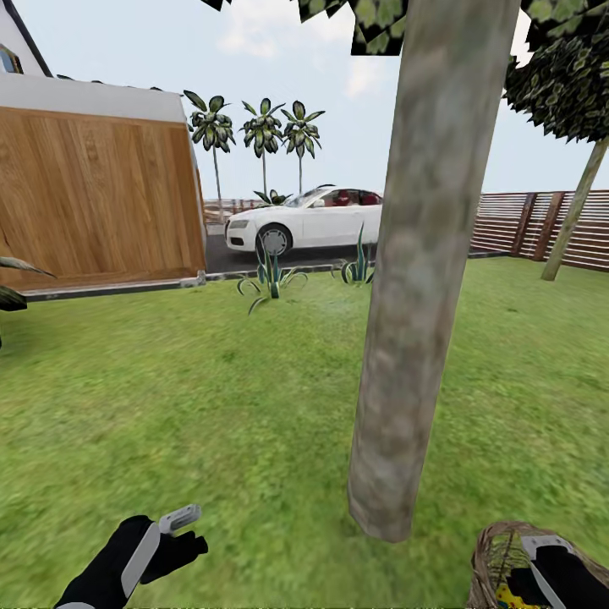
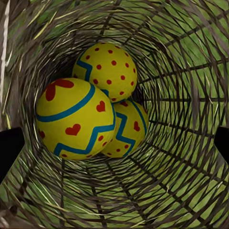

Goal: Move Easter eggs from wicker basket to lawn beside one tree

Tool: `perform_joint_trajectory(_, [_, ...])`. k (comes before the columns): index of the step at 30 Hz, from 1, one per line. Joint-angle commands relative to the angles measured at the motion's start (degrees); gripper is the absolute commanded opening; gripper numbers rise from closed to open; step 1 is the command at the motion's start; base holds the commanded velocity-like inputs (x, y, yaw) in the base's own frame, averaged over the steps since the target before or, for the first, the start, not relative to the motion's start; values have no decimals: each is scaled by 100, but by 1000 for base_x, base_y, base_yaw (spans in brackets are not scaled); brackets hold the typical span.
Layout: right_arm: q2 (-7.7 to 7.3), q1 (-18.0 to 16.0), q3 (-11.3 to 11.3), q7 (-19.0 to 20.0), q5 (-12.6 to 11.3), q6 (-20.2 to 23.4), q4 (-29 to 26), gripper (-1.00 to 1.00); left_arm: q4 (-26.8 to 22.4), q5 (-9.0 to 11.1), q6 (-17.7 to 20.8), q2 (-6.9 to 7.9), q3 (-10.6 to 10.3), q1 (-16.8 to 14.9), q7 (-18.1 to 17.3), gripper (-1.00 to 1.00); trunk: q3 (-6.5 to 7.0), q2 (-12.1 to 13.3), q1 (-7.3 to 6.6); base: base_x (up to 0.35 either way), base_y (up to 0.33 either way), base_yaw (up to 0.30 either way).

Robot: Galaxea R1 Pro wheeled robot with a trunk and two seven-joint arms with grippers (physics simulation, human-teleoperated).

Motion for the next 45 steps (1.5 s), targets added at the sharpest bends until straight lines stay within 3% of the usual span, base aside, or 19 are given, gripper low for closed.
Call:
perform_joint_trajectory(1, [0, -2, -2, -3, 4, 31, -11, 100, -7, 53, 28, -1, 9, -2, 30, 100, -25, -44, 22, 0, 0, 0])
perform_joint_trajectory(17, [1, -2, 17, -3, 21, 30, -12, 100, -7, 53, 28, -1, 8, -2, 30, 100, -312, -686, 373, 0, 0, 0])
perform_joint_trajectory(45, [-6, -2, 9, 23, -13, -22, -12, 100, 10, 53, 33, -1, 6, -2, 22, 100, -348, -766, 417, 0, 0, 0])
